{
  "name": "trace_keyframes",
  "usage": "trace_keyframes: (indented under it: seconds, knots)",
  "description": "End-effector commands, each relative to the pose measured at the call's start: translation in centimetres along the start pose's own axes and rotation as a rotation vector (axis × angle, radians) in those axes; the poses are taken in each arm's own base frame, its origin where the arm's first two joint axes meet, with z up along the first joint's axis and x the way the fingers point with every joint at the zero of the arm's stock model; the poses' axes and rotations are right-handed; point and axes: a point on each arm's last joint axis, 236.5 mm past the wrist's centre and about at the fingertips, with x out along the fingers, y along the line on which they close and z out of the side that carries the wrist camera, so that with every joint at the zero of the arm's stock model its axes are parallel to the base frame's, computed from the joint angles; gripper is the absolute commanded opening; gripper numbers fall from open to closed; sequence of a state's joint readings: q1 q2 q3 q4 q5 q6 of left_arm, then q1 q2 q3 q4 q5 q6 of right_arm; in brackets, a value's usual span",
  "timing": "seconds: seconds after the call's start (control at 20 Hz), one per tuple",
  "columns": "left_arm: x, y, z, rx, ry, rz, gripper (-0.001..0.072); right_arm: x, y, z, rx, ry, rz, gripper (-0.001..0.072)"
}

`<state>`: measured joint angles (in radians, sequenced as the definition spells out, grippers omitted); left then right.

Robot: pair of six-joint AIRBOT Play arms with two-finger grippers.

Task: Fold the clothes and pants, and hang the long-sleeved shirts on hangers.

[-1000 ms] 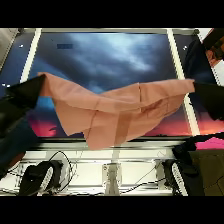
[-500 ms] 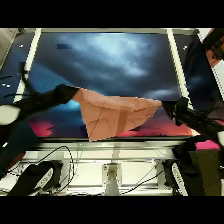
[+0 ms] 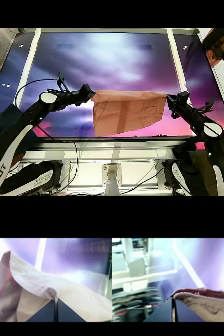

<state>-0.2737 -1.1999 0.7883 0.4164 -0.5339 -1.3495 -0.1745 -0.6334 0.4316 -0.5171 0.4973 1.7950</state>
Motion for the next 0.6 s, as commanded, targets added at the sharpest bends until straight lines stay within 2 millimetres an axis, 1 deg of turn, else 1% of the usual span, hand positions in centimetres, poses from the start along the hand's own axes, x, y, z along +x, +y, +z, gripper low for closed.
trace_keyframes:
  seconds: [0.0,0.05,0.1,0.15,0.2,0.3,0.4,0.45,0.5,0.55]
  knots:
    - [0.5,0.0,1.8,0.160,-0.072,-0.003,0.0029,2.0,0.1,1.8,-0.232,-0.021,-0.033,0.0066]
    - [0.5,0.1,2.1,0.164,-0.082,0.002,0.0031,2.6,0.0,2.0,-0.266,-0.009,-0.045,0.0224]
    - [0.5,0.1,2.3,0.163,-0.093,0.006,0.0160,3.1,0.0,2.0,-0.299,0.007,-0.052,0.0469]
    - [0.5,0.2,2.5,0.163,-0.102,0.010,0.0391,3.5,0.2,1.8,-0.353,0.027,-0.054,0.0596]
    - [0.5,0.3,2.8,0.163,-0.112,0.014,0.0561,3.7,0.6,1.7,-0.425,0.043,-0.050,0.0592]
    - [0.3,0.5,3.6,0.180,-0.145,0.028,0.0570,3.6,1.6,2.2,-0.601,0.036,-0.037,0.0592]
    - [0.2,0.7,4.2,0.216,-0.169,0.042,0.0570,3.4,2.4,3.1,-0.777,0.018,-0.052,0.0588]
    - [0.2,0.8,4.2,0.215,-0.168,0.041,0.0570,3.2,2.2,3.6,-0.837,0.014,-0.079,0.0514]
    - [0.2,0.8,4.2,0.214,-0.164,0.040,0.0570,3.0,1.7,3.8,-0.882,0.025,-0.110,0.0403]
    - [0.2,0.7,3.8,0.214,-0.147,0.033,0.0570,2.9,0.8,3.9,-0.878,0.046,-0.138,0.0384]
